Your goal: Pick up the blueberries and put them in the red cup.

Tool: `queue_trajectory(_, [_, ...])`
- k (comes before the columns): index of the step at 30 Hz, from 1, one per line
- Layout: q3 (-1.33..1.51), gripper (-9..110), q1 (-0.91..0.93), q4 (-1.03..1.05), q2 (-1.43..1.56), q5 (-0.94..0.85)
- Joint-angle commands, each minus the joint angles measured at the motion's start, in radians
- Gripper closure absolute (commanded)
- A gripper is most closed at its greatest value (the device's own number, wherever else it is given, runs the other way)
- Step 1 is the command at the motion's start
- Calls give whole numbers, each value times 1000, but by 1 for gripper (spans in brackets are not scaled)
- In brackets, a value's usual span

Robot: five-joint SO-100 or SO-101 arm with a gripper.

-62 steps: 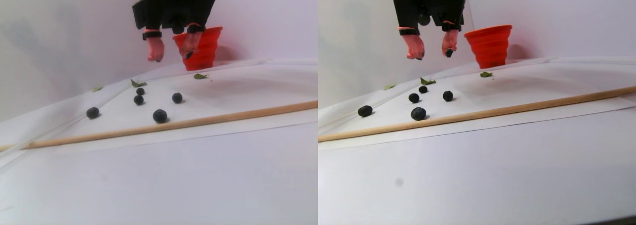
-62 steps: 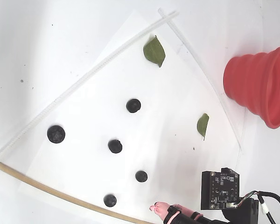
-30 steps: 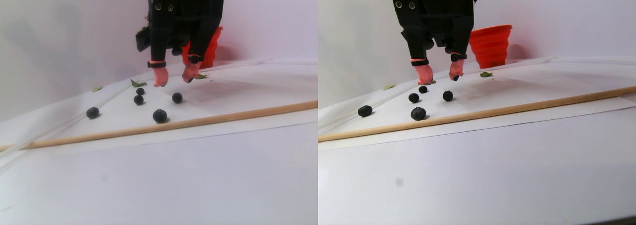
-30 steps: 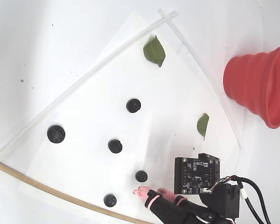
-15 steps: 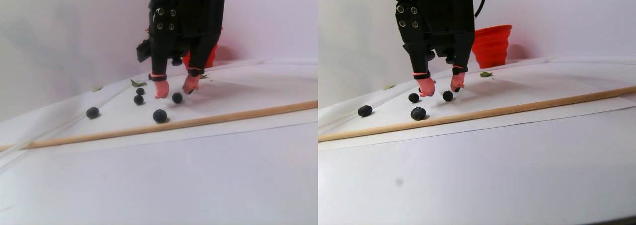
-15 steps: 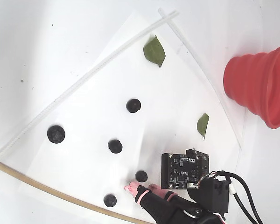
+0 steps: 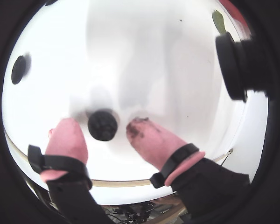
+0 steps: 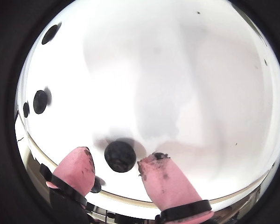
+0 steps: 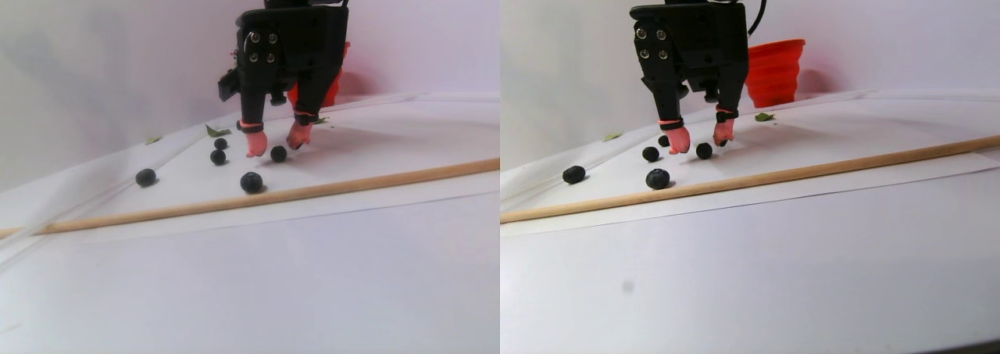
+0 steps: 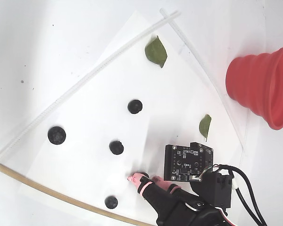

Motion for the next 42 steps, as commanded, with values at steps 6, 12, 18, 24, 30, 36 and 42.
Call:
queue_trajectory(6, [-29, 82, -26, -32, -8, -2])
queue_trajectory(12, [-29, 82, -20, -35, -14, -12])
queue_trajectory(18, [-15, 83, -9, -63, -35, -35])
queue_trajectory(24, [-12, 84, -6, -67, -43, -44])
queue_trajectory(30, [-3, 86, 0, -67, -44, -67])
queue_trajectory(36, [8, 88, 5, -67, -43, -87])
queue_trajectory(42, [11, 90, 6, -67, -46, -91])
